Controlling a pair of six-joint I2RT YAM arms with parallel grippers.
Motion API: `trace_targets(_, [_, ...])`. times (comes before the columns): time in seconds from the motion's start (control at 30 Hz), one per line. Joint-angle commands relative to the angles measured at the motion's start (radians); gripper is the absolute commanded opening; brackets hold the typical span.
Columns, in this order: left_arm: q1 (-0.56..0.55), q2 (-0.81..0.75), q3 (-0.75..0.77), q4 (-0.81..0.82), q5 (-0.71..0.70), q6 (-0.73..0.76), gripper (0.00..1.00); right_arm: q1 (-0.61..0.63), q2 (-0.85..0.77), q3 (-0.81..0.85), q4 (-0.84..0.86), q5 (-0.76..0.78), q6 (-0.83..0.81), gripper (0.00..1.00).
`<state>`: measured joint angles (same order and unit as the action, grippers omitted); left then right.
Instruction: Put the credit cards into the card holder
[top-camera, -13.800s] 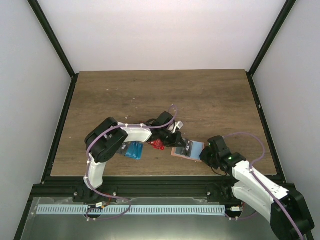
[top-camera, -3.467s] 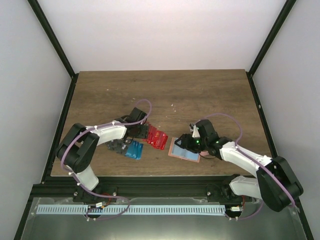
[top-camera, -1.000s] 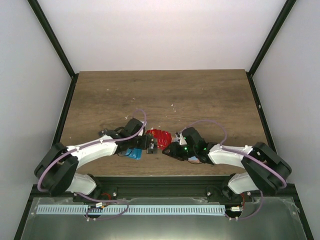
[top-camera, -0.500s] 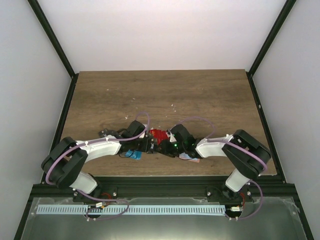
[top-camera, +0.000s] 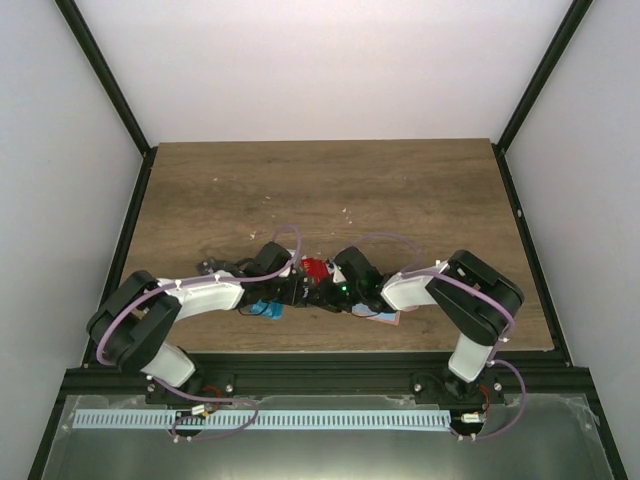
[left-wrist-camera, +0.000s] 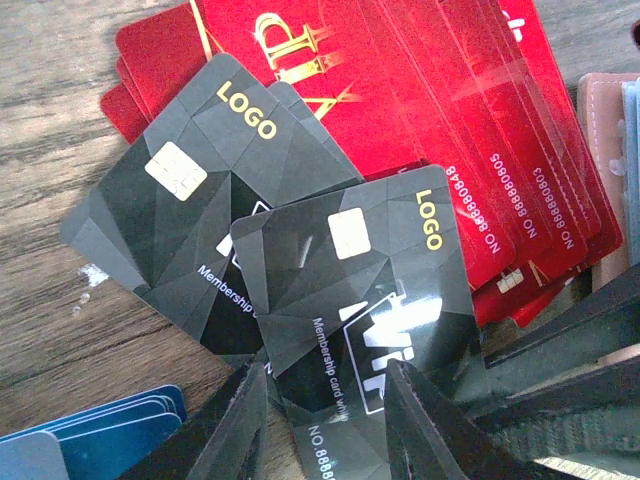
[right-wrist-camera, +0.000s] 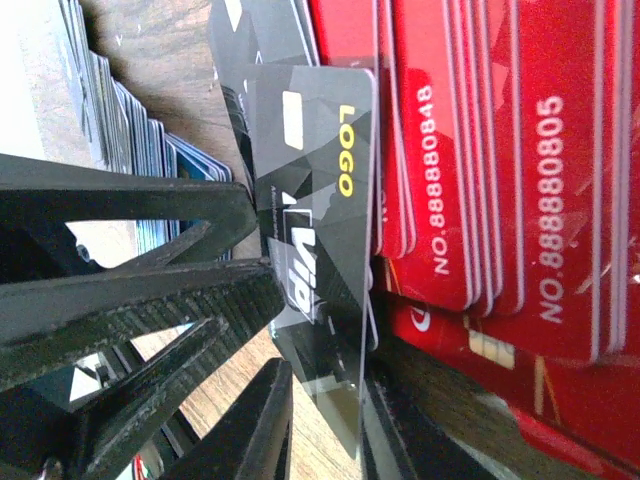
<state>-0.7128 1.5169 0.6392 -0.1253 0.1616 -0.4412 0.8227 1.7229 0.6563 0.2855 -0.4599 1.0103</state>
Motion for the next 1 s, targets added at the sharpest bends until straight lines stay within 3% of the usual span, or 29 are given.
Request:
trace_targets(0.0, [0.004, 0.012, -0.018, 0.01, 0.016, 0.01, 0.35, 0.011, 0.026, 0.034, 0.01, -0.009, 0.002, 0.17])
trace_targets(0.17, [0.004, -0.002, -0.019, -0.001, 0.015, 0.009, 0.34, 0.011, 0.023, 0.034, -0.008, -0.009, 0.008, 0.01])
trace_targets(0.57, [0.006, -0.174, 0.038, -0.097, -0.002, 0.004, 0.37, 0.009, -0.213, 0.0, -0.207, 0.005, -0.095, 0.01])
trace_targets(0.97, [0.001, -0.188, 0.078, -0.038, 0.146, 0.007, 0.37, -0.065, -0.7, -0.183, -0.561, 0.174, -0.066, 0.01])
